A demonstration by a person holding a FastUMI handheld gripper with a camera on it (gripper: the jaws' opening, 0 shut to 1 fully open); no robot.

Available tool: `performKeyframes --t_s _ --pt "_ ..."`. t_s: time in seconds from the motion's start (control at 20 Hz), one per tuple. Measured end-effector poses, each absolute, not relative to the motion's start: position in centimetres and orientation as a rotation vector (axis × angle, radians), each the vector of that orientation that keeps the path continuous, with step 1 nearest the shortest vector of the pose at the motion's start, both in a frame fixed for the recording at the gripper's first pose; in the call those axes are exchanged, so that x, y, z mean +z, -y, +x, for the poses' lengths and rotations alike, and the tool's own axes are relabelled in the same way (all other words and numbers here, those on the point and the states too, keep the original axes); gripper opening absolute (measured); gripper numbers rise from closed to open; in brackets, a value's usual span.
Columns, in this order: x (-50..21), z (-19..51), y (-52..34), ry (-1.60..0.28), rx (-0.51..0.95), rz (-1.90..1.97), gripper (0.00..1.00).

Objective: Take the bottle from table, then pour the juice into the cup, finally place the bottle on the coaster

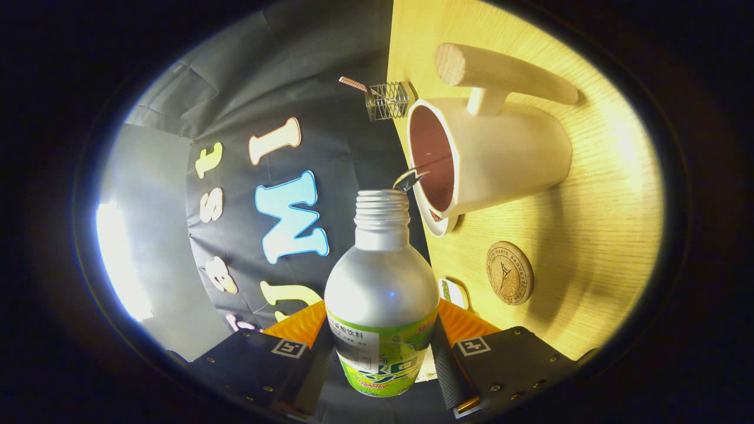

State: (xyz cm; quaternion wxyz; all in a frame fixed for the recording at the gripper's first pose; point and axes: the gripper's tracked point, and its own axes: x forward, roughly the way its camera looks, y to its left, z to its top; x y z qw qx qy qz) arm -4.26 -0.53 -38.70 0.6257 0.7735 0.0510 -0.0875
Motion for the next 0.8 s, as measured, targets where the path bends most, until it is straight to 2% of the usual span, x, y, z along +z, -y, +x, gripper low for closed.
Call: performKeyframes --t_s 0.8 --pt "-37.9 -3.7 1.2 -0.090 -0.207 1.830 0.77"
